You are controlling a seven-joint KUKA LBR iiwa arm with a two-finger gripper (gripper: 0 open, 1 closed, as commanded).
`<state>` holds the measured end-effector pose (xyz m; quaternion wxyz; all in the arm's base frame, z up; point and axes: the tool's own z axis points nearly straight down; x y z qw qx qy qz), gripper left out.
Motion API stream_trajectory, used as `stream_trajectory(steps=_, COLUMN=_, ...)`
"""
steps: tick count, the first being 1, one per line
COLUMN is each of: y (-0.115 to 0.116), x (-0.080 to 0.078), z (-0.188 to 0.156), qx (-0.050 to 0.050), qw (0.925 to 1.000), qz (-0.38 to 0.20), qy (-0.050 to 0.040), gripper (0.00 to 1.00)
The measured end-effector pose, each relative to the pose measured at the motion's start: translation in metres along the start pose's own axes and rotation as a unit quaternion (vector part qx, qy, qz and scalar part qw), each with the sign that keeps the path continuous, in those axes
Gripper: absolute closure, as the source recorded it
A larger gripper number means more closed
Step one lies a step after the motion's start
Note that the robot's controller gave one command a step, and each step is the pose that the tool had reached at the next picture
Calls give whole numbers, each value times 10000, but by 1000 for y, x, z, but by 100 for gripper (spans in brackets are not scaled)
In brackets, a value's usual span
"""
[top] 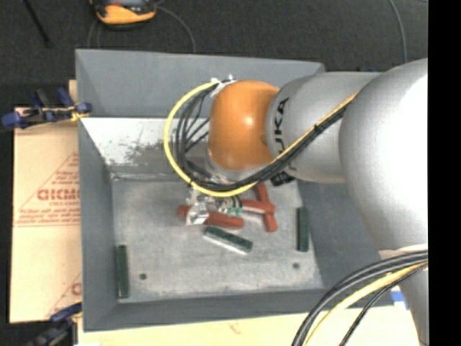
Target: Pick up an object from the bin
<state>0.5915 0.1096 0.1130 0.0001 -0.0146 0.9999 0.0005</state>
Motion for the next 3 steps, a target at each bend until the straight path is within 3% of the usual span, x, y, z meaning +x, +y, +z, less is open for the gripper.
stream_trajectory(steps=1, y=1, x=-12, z=-22, qx=-7, qw=10000, qz=53, qy=-38, gripper=100)
stream_trajectory(steps=2, y=-4, x=0, z=-61, qx=13, qw=9999, qz=-119, qy=32, gripper=100)
stream_trajectory(steps=3, y=-5, x=-5, z=-113, qx=-2, qw=10000, qz=81, qy=-17, gripper=100)
